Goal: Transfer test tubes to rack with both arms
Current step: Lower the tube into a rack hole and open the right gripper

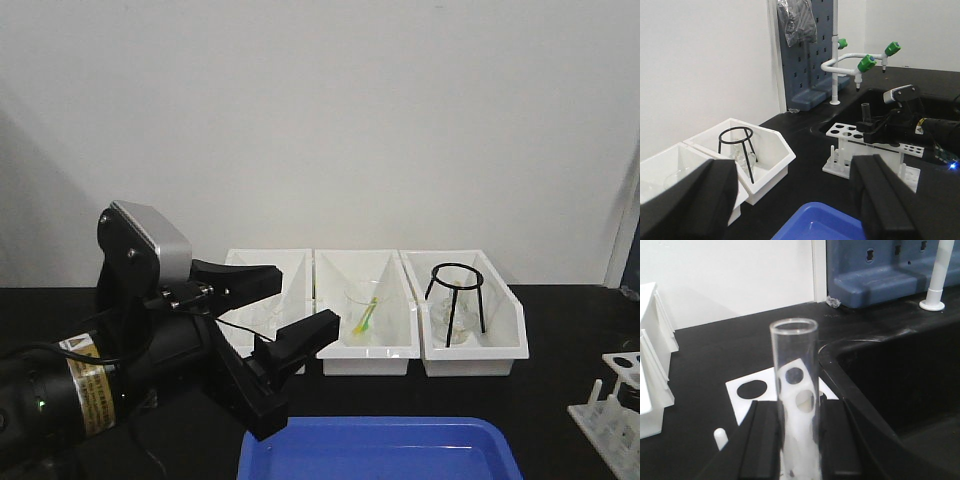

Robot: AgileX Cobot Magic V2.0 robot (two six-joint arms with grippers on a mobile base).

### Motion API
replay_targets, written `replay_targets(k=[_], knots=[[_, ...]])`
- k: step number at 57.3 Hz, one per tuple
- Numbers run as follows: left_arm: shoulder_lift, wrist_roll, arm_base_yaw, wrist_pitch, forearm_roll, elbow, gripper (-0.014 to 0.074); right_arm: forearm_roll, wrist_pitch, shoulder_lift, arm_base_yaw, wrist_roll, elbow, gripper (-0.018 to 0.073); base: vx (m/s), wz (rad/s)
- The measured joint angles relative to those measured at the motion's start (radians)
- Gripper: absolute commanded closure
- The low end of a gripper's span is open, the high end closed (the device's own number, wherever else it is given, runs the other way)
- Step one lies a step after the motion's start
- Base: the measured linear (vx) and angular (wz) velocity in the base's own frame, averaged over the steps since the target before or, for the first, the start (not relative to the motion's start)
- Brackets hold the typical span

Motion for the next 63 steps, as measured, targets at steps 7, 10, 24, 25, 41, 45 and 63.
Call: replay_targets(k=[7, 10, 24, 25, 41, 45, 63], knots=[[0.000, 0.000, 0.000, 0.000, 0.000, 0.000, 0.0024, 0.000, -0.023, 0.013, 0.000, 0.000, -0.003, 0.0556, 0.00, 0.00], [0.000, 0.000, 0.000, 0.000, 0.000, 0.000, 0.0024, 0.000, -0.027, 0.014, 0.000, 0.000, -0.003, 0.0540, 0.00, 0.00], [0.000, 0.000, 0.000, 0.000, 0.000, 0.000, 0.0024, 0.000, -0.029, 0.015, 0.000, 0.000, -0.003, 0.0316, 0.00, 0.00], [0.000, 0.000, 0.000, 0.000, 0.000, 0.000, 0.0024, 0.000, -0.029, 0.015, 0.000, 0.000, -0.003, 0.0291, 0.00, 0.00], [0.000, 0.000, 0.000, 0.000, 0.000, 0.000, 0.0024, 0.000, -0.056, 0.018, 0.000, 0.004, -0.003, 0.0029, 0.00, 0.00], [0.000, 0.000, 0.000, 0.000, 0.000, 0.000, 0.0024, 0.000, -0.092, 0.018, 0.000, 0.005, -0.003, 0.0021, 0.00, 0.00], [0.000, 0.000, 0.000, 0.000, 0.000, 0.000, 0.0024, 0.000, -0.146, -0.131, 0.000, 0.013, -0.003, 0.0026, 0.00, 0.00]])
